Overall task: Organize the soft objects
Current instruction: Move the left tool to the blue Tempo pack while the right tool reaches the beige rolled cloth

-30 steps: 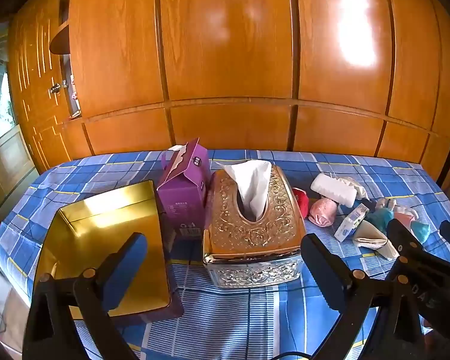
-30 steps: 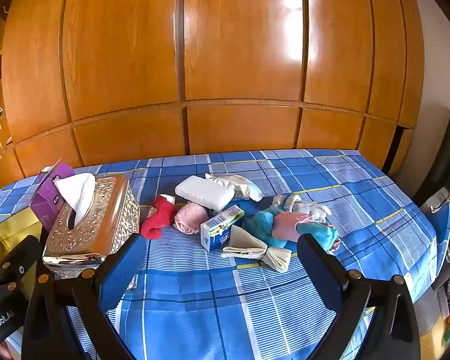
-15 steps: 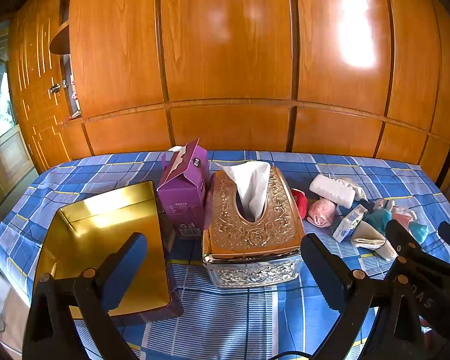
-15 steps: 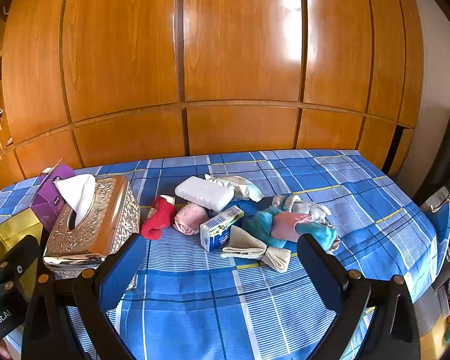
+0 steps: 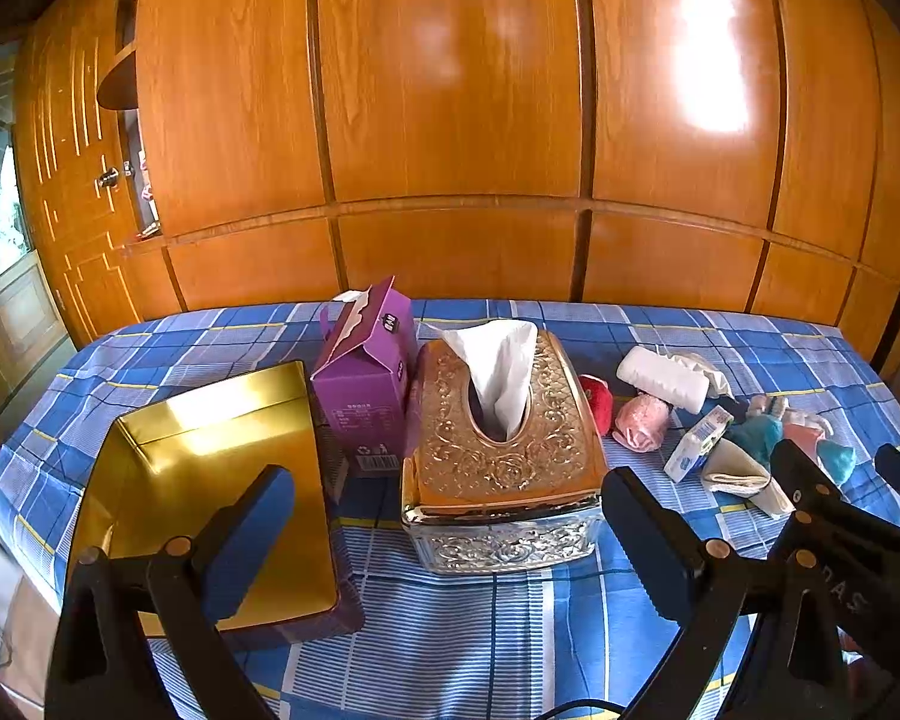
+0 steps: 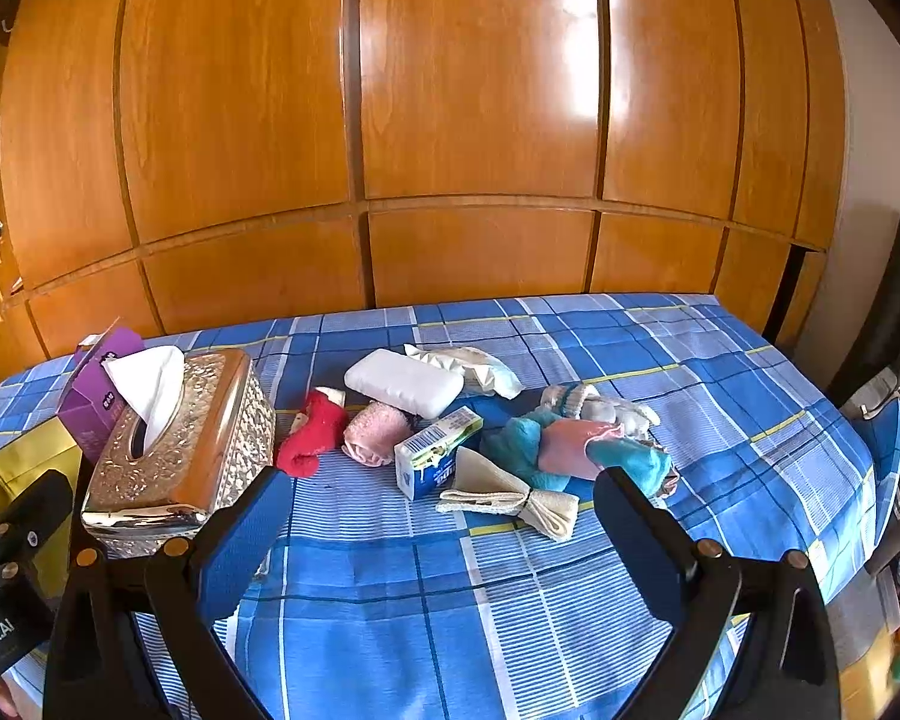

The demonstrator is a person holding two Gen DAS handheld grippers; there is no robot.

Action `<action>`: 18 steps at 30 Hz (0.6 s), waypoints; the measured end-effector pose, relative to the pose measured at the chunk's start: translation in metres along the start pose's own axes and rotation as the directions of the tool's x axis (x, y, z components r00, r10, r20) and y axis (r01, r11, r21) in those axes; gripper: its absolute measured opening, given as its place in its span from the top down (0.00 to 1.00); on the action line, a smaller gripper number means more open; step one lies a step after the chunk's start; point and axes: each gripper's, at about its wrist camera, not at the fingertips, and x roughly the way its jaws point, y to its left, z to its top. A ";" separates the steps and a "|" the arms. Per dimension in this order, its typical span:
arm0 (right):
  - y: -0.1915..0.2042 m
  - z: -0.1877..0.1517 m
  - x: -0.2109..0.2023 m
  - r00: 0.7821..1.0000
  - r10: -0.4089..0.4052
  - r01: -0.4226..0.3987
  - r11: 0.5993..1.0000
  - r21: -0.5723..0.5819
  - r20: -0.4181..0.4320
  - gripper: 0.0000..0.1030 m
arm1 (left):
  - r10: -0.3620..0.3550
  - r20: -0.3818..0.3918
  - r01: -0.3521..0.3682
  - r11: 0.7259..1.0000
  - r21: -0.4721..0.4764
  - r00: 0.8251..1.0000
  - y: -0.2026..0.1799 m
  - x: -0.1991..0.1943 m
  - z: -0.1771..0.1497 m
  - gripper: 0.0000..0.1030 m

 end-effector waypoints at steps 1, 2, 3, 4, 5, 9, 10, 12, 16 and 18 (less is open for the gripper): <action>0.000 0.000 0.000 1.000 0.000 0.000 1.000 0.001 -0.001 0.01 | -0.001 0.001 0.001 1.000 0.000 1.000 0.000 0.000 0.000 0.00; -0.001 0.000 0.001 1.000 0.000 0.000 1.000 0.002 -0.001 0.01 | 0.000 -0.001 0.000 1.000 0.002 1.000 -0.001 0.000 0.000 0.00; -0.001 0.000 0.001 1.000 0.000 0.000 1.000 0.003 -0.002 0.01 | -0.001 -0.004 0.001 1.000 0.004 1.000 -0.001 0.000 0.000 0.01; -0.002 -0.001 0.002 1.000 0.000 0.000 1.000 0.004 -0.002 0.01 | -0.002 -0.005 0.002 1.000 0.006 1.000 -0.002 0.000 0.000 0.00; -0.003 -0.001 0.002 1.000 -0.002 0.002 1.000 0.006 -0.003 0.01 | -0.002 -0.005 0.002 1.000 0.008 1.000 -0.002 0.000 0.000 0.00; -0.007 -0.001 0.004 1.000 -0.004 0.004 1.000 0.014 -0.007 0.01 | -0.004 -0.020 0.004 1.000 0.023 1.000 -0.006 0.002 0.000 0.00; -0.009 -0.001 0.005 1.000 -0.006 0.006 1.000 0.017 -0.009 0.01 | -0.002 -0.021 0.002 0.999 0.036 1.000 -0.008 0.002 0.001 0.00; -0.014 -0.001 0.007 1.000 -0.002 0.002 1.000 0.028 -0.017 0.01 | -0.033 -0.029 0.034 0.998 0.052 0.999 -0.010 0.003 0.001 0.00; -0.033 -0.002 0.014 0.999 0.007 -0.004 0.998 0.059 -0.050 0.01 | -0.191 -0.029 0.193 0.979 0.063 0.981 -0.013 0.005 0.007 0.00; -0.047 -0.004 0.019 0.997 0.001 0.004 0.997 0.078 -0.071 0.01 | -0.249 -0.066 0.252 0.967 0.047 0.966 -0.015 0.006 0.012 0.00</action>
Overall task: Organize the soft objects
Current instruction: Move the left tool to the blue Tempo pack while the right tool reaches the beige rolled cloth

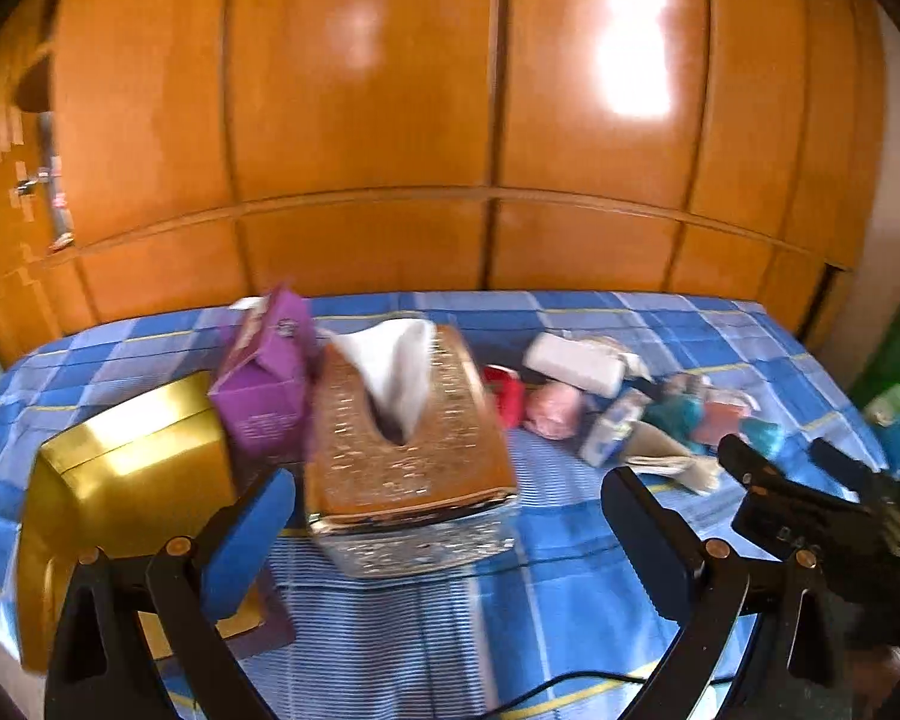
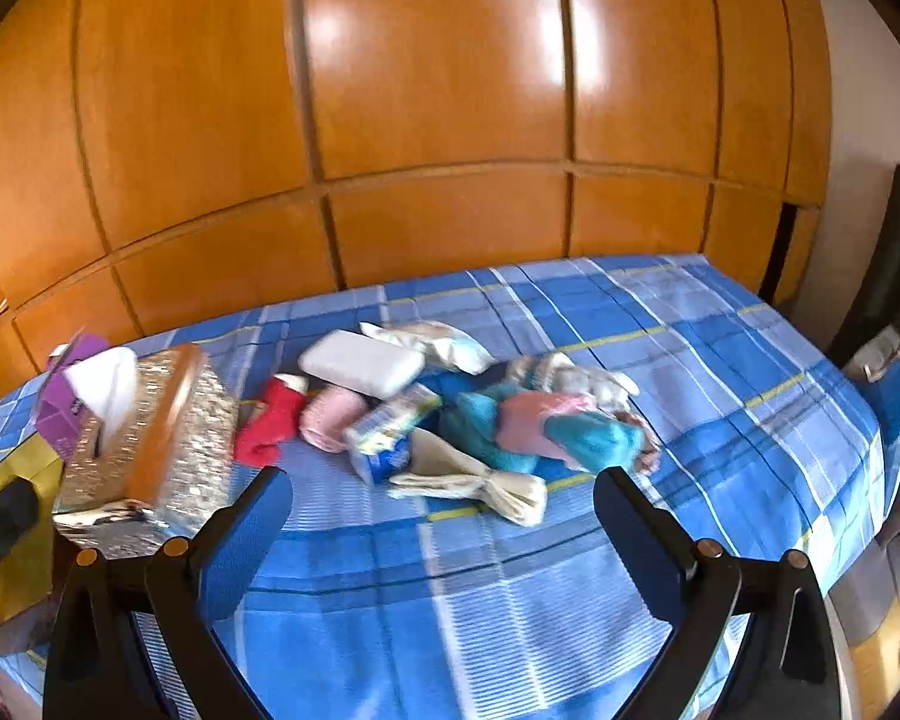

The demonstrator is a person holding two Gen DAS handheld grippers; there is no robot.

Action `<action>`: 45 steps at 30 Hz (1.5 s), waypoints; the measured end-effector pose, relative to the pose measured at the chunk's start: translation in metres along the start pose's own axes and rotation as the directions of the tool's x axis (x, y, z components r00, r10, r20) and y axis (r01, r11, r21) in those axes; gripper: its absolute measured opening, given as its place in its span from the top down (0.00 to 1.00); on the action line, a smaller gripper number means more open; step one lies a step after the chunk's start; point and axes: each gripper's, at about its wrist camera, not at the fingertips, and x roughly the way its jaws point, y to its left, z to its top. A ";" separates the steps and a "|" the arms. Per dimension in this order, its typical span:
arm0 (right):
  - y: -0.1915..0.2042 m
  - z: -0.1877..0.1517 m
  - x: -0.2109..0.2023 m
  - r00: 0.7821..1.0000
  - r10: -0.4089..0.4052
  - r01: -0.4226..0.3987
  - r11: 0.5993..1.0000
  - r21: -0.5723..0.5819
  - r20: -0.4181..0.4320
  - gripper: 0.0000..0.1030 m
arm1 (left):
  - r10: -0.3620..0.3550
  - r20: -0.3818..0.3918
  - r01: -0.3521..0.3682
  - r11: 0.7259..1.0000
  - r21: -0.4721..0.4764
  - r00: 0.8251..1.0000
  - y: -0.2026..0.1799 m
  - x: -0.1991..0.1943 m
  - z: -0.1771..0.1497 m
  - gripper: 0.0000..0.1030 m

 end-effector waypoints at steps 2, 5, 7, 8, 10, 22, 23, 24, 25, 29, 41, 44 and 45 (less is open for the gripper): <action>-0.016 -0.002 0.005 1.000 -0.016 0.017 1.000 0.019 -0.025 0.01 | -0.050 0.000 0.050 0.998 0.049 0.999 -0.008 0.004 0.008 0.00; -0.041 -0.006 0.010 0.997 -0.051 0.053 0.998 0.047 -0.050 0.01 | -0.087 -0.018 0.088 0.990 0.108 0.996 -0.026 0.016 0.022 0.00; -0.059 -0.009 0.014 0.995 -0.064 0.069 0.995 0.072 -0.071 0.01 | -0.099 -0.050 0.105 0.983 0.150 0.994 -0.038 0.028 0.033 0.00; -0.067 -0.011 0.016 0.994 -0.072 0.078 0.993 0.086 -0.079 0.01 | -0.106 -0.056 0.114 0.979 0.170 0.993 -0.045 0.031 0.036 0.01; -0.083 -0.014 0.018 0.992 -0.087 0.097 0.988 0.117 -0.090 0.01 | -0.131 -0.083 0.148 0.960 0.239 0.988 -0.064 0.039 0.042 0.04; -0.106 -0.017 0.026 0.990 -0.070 0.089 0.984 0.154 -0.124 0.01 | -0.084 -0.339 0.225 0.887 0.402 0.937 -0.141 0.157 0.033 0.53; -0.106 -0.018 0.029 0.989 -0.066 0.087 0.984 0.156 -0.132 0.01 | -0.068 -0.365 0.223 0.888 0.402 0.929 -0.143 0.168 0.032 0.55; -0.107 -0.019 0.031 0.988 -0.062 0.084 0.984 0.157 -0.141 0.01 | -0.069 -0.376 0.229 0.887 0.401 0.924 -0.145 0.174 0.031 0.57; -0.108 -0.020 0.033 0.987 -0.057 0.081 0.984 0.157 -0.150 0.01 | -0.065 -0.379 0.229 0.886 0.404 0.923 -0.147 0.179 0.030 0.57; -0.110 -0.025 0.041 0.983 -0.047 0.075 0.985 0.157 -0.177 0.01 | -0.031 -0.402 0.213 0.884 0.417 0.915 -0.153 0.201 0.026 0.59; -0.067 -0.026 0.062 0.961 0.125 -0.181 0.959 -0.217 -0.248 0.17 | -0.086 -0.413 0.260 0.884 0.388 0.907 -0.145 0.202 0.026 0.79; -0.054 -0.029 0.071 0.951 0.150 -0.235 0.919 -0.316 -0.272 0.17 | -0.088 -0.410 0.261 0.884 0.387 0.908 -0.146 0.206 0.028 0.73; -0.049 -0.029 0.075 0.949 0.149 -0.246 0.900 -0.359 -0.276 0.17 | -0.083 -0.409 0.257 0.883 0.392 0.909 -0.147 0.207 0.028 0.66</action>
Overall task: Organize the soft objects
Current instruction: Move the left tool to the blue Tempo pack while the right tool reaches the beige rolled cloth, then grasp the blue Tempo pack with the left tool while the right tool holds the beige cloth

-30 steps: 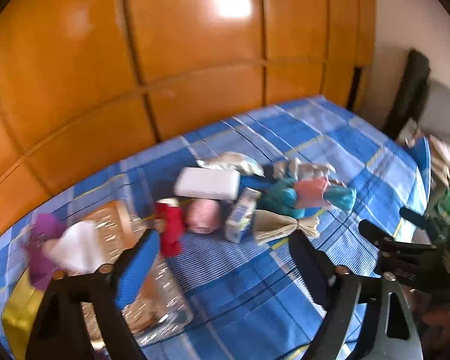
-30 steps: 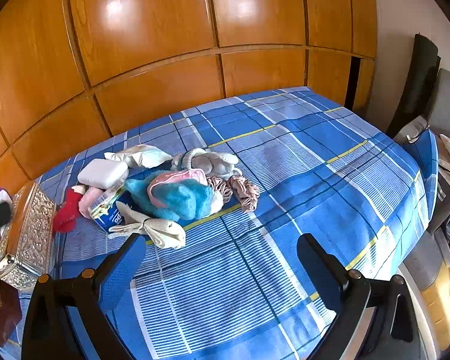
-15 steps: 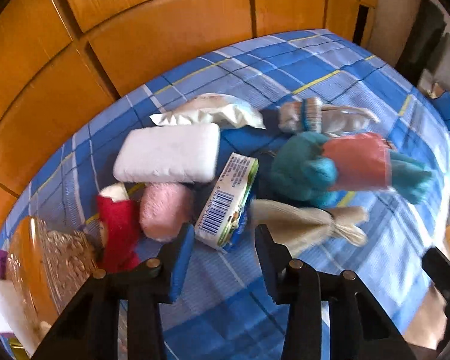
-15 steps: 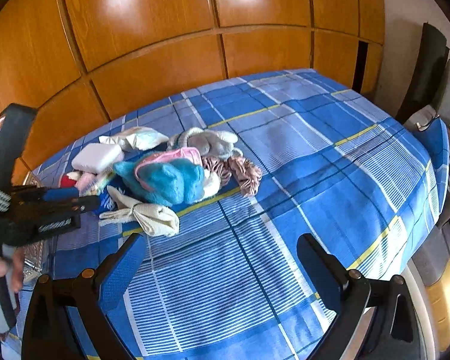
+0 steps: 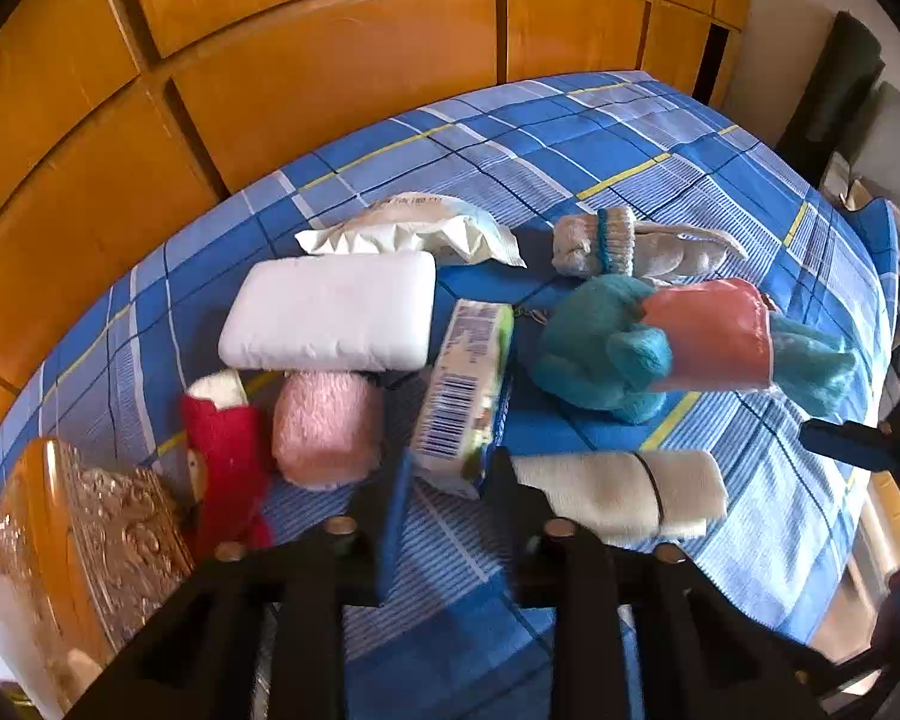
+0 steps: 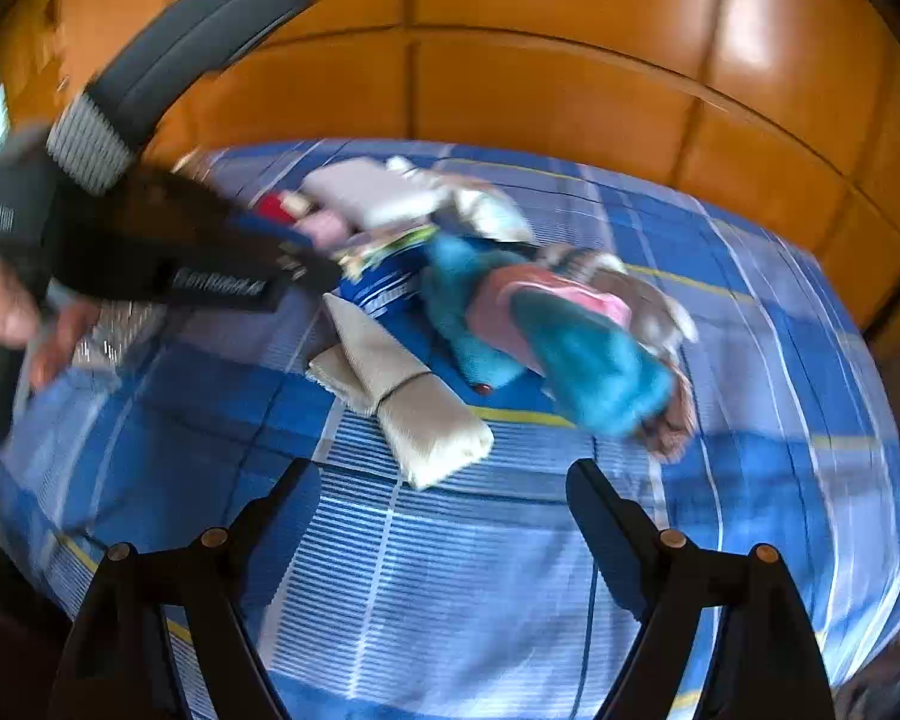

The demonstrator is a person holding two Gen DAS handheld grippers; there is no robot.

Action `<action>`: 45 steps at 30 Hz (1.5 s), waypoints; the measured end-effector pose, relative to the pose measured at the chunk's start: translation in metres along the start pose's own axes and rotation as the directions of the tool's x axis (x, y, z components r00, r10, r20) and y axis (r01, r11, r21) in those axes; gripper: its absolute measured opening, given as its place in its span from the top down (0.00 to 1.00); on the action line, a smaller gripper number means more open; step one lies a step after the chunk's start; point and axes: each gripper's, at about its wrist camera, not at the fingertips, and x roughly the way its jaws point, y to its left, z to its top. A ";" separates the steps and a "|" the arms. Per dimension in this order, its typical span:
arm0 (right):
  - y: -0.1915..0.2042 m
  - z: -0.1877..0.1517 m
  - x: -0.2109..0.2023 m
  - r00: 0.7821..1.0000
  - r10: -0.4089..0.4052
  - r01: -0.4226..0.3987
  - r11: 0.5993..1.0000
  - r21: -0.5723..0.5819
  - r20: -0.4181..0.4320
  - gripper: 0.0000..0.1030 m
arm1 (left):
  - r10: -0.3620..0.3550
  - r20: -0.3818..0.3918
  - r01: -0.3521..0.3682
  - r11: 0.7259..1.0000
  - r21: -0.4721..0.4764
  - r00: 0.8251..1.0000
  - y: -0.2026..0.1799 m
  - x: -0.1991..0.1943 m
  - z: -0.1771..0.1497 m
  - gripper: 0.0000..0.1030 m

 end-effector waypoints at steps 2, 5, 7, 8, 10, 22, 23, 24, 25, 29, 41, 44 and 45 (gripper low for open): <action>0.005 0.005 0.008 1.000 0.004 -0.005 0.998 -0.062 -0.013 0.17 | 0.002 -0.004 -0.002 1.000 0.009 1.000 -0.001 0.003 0.002 0.60; 0.013 0.012 0.022 0.999 0.027 -0.033 0.989 -0.147 -0.041 0.17 | 0.001 -0.006 -0.001 1.000 -0.004 1.000 0.000 0.010 0.005 0.57; 0.013 0.018 0.034 0.997 0.038 -0.048 0.984 -0.171 -0.064 0.17 | -0.009 -0.023 0.008 0.999 -0.039 1.000 0.005 0.016 0.004 0.71; 0.013 0.020 0.038 0.996 0.045 -0.057 0.983 -0.173 -0.071 0.17 | -0.021 -0.032 0.019 0.998 -0.059 0.999 0.008 0.018 0.003 0.72; 0.012 0.024 0.051 0.994 0.061 -0.074 0.983 -0.170 -0.086 0.17 | -0.045 -0.028 0.042 0.994 -0.098 0.999 0.014 0.019 0.001 0.74; 0.016 0.014 0.057 0.985 0.128 -0.136 0.989 -0.057 -0.118 0.67 | -0.057 0.026 0.060 0.989 -0.134 0.998 0.032 -0.028 0.002 0.79; 0.016 0.013 0.057 0.984 0.130 -0.136 0.990 -0.043 -0.121 0.66 | -0.065 0.039 0.070 0.986 -0.149 0.997 0.038 -0.035 0.003 0.79; 0.017 0.013 0.056 0.983 0.133 -0.139 0.990 -0.034 -0.126 0.67 | -0.065 0.048 0.072 0.985 -0.160 0.997 0.043 -0.040 0.004 0.79; 0.018 0.012 0.055 0.982 0.135 -0.140 0.990 -0.032 -0.130 0.67 | -0.066 0.061 0.076 0.982 -0.173 0.996 0.050 -0.047 0.006 0.80; 0.022 0.006 0.049 0.984 0.127 -0.133 0.991 -0.034 -0.128 0.67 | -0.059 0.104 0.082 0.967 -0.241 0.993 0.079 -0.066 0.016 0.80; 0.020 0.003 0.047 0.984 0.128 -0.126 0.992 0.018 -0.121 0.66 | -0.238 0.132 0.261 0.944 -0.200 0.962 0.074 -0.087 0.003 0.90; 0.019 0.004 0.049 0.986 0.122 -0.120 0.992 0.026 -0.117 0.66 | -0.219 0.176 0.254 0.943 -0.213 0.960 0.078 -0.098 0.013 1.00; 0.019 0.004 0.049 0.986 0.120 -0.117 0.993 0.027 -0.116 0.66 | -0.224 0.181 0.262 0.940 -0.217 0.957 0.080 -0.100 0.016 1.00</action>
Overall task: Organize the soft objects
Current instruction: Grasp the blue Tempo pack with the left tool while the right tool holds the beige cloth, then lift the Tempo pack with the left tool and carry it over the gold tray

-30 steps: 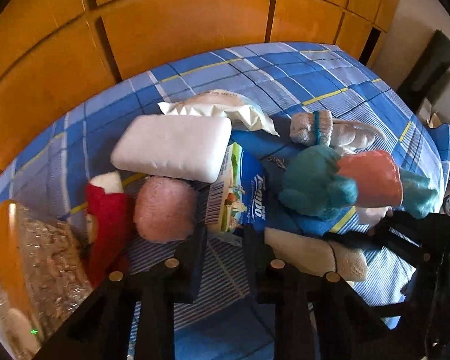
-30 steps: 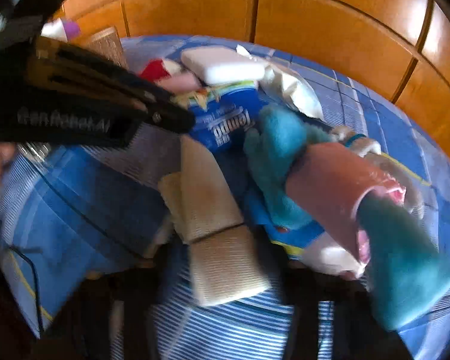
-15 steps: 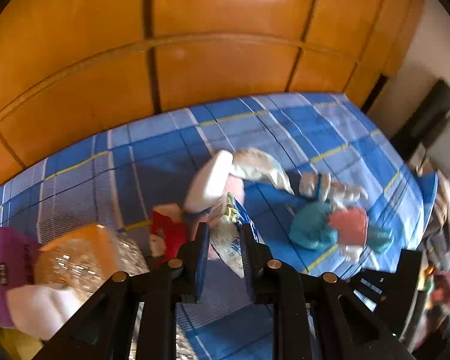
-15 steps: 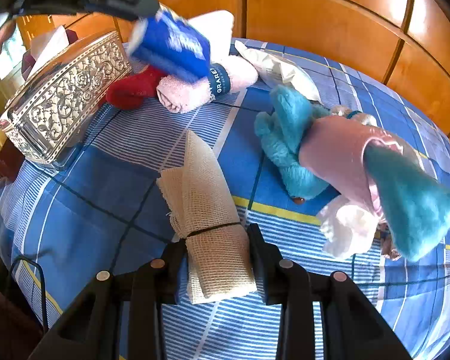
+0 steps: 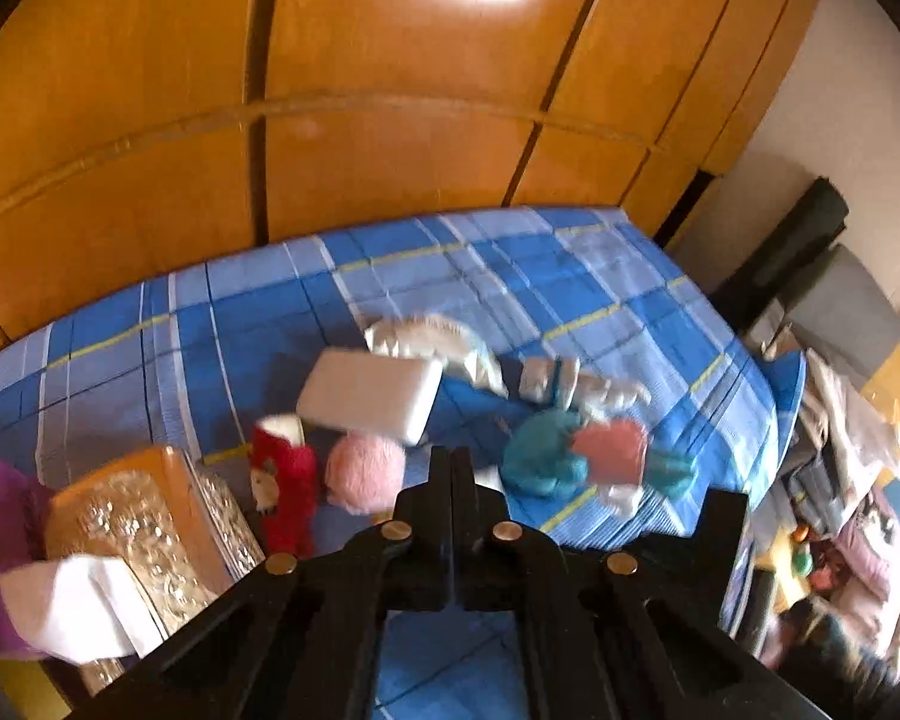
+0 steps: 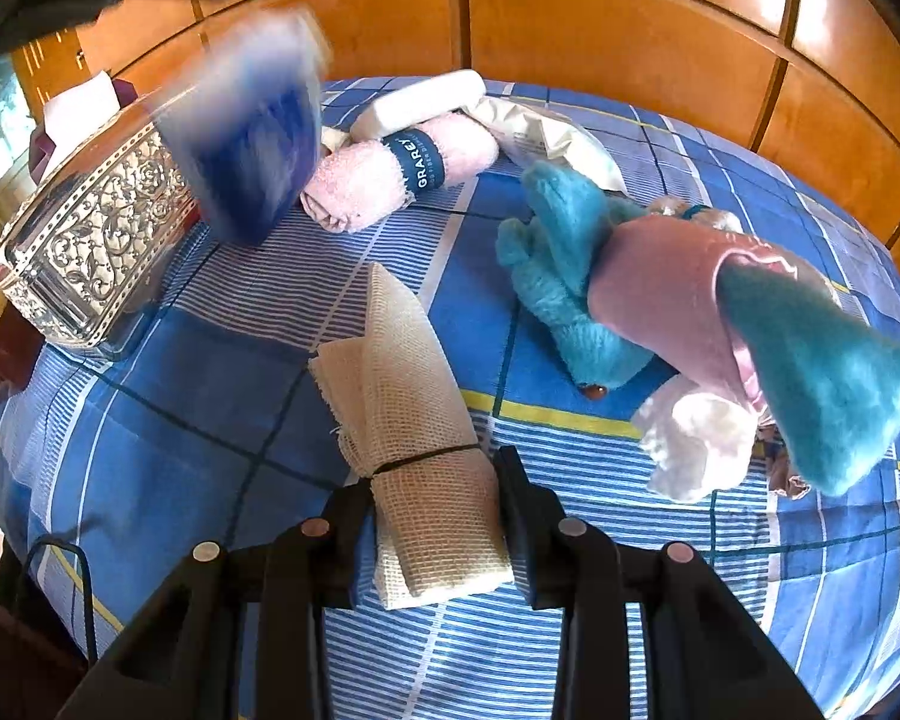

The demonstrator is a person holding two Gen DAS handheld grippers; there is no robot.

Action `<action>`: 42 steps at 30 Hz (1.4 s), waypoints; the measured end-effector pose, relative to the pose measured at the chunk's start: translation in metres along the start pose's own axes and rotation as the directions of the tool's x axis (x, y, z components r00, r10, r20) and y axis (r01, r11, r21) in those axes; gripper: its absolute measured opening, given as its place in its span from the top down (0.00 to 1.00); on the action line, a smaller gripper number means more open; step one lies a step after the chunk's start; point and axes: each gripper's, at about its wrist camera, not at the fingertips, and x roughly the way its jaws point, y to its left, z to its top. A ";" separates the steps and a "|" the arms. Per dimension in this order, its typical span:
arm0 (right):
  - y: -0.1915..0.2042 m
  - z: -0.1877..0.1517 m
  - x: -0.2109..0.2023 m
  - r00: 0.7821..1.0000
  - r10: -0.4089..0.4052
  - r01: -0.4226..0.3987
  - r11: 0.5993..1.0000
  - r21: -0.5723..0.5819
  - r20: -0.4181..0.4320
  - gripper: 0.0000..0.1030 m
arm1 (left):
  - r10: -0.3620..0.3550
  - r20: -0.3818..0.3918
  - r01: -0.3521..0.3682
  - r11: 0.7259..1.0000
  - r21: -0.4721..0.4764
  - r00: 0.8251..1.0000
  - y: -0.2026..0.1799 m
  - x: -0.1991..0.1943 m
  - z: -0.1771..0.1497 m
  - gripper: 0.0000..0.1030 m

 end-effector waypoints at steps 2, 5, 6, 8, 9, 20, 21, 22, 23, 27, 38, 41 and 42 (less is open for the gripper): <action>0.000 -0.001 0.000 1.000 -0.001 0.001 1.000 0.004 0.004 0.66 | 0.002 0.003 -0.002 1.000 0.003 1.000 -0.001 -0.001 0.005 1.00; 0.000 -0.002 -0.001 1.000 0.002 -0.003 1.000 0.016 0.009 0.66 | 0.022 -0.025 -0.021 0.999 0.035 0.999 -0.006 0.006 0.003 1.00; -0.001 -0.002 -0.001 1.000 0.003 -0.003 1.000 0.019 0.010 0.66 | 0.029 -0.041 -0.027 0.998 0.061 0.999 -0.009 0.009 -0.001 1.00; 0.000 -0.003 -0.002 1.000 -0.002 0.002 1.000 0.016 0.001 0.66 | 0.035 -0.103 -0.023 0.994 0.111 0.994 -0.016 0.023 -0.011 0.96; 0.002 -0.004 -0.004 1.000 -0.006 0.006 1.000 -0.003 -0.007 0.66 | 0.054 -0.133 -0.035 0.990 0.139 0.990 -0.020 0.031 -0.017 0.84; -0.009 -0.027 -0.018 1.000 0.028 -0.028 0.999 -0.021 0.004 0.66 | 0.062 -0.378 -0.144 0.971 -0.193 0.924 -0.002 0.099 -0.060 0.21; -0.009 -0.027 -0.018 1.000 0.030 -0.030 0.999 -0.020 0.009 0.66 | 0.062 -0.382 -0.154 0.964 -0.215 0.922 -0.002 0.102 -0.060 0.19; -0.010 -0.028 -0.018 0.999 0.035 -0.035 0.999 -0.016 0.014 0.66 | 0.059 -0.383 -0.160 0.959 -0.236 0.922 -0.001 0.105 -0.059 0.19; -0.011 -0.029 -0.018 0.999 0.039 -0.039 0.999 -0.010 0.019 0.66 | 0.063 -0.378 -0.169 0.952 -0.255 0.924 -0.001 0.109 -0.056 0.19; -0.014 -0.031 -0.019 0.998 0.058 -0.058 0.998 0.000 0.032 0.66 | 0.131 -0.365 -0.236 0.937 -0.258 0.922 -0.004 0.123 -0.048 0.14; -0.025 -0.032 -0.018 0.993 0.107 -0.109 0.993 0.039 0.052 0.65 | 0.307 -0.351 -0.360 0.928 -0.097 0.885 -0.012 0.139 -0.057 0.50; -0.027 -0.033 -0.017 0.992 0.110 -0.112 0.993 0.042 0.056 0.65 | 0.307 -0.341 -0.333 0.943 -0.018 0.888 -0.025 0.133 -0.063 0.50; -0.026 -0.032 -0.017 0.993 0.108 -0.111 0.993 0.042 0.055 0.65 | 0.305 -0.333 -0.320 0.948 0.011 0.892 -0.031 0.128 -0.065 0.50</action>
